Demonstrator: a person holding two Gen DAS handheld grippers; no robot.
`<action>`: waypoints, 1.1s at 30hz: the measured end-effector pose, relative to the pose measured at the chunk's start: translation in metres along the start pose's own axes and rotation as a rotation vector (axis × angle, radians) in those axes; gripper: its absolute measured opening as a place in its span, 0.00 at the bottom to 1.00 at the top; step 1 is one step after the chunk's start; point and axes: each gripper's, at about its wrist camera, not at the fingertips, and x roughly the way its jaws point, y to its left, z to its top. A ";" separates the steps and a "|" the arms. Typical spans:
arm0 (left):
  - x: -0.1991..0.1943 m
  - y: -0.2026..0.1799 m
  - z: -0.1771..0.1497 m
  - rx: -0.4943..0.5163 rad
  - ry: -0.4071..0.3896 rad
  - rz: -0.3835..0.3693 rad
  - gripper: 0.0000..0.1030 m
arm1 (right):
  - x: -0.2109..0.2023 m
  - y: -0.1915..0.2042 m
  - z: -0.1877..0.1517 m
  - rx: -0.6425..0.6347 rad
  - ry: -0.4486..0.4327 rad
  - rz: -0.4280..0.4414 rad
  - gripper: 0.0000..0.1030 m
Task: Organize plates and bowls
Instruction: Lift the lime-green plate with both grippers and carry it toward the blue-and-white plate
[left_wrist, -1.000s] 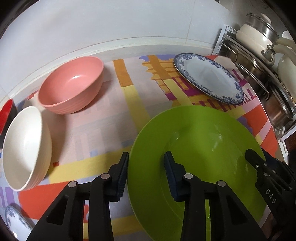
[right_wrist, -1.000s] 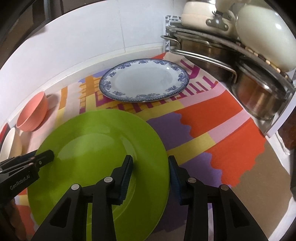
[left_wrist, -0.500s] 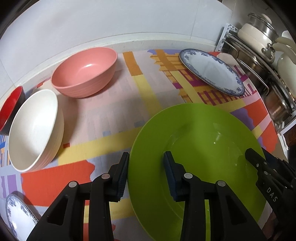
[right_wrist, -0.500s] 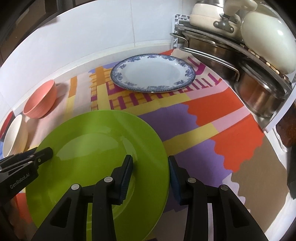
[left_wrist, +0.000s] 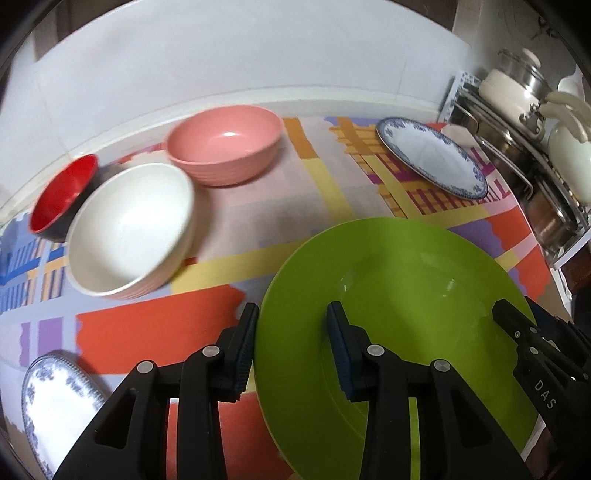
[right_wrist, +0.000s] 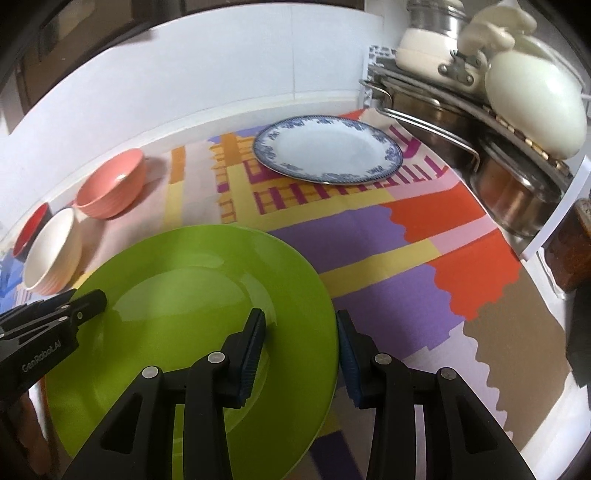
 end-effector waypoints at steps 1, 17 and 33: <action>-0.005 0.004 -0.002 -0.006 -0.009 0.006 0.36 | -0.004 0.003 0.000 -0.005 -0.006 0.004 0.38; -0.082 0.072 -0.032 -0.156 -0.142 0.102 0.36 | -0.061 0.069 -0.003 -0.123 -0.114 0.114 0.38; -0.130 0.142 -0.070 -0.278 -0.200 0.189 0.35 | -0.090 0.143 -0.013 -0.227 -0.154 0.217 0.38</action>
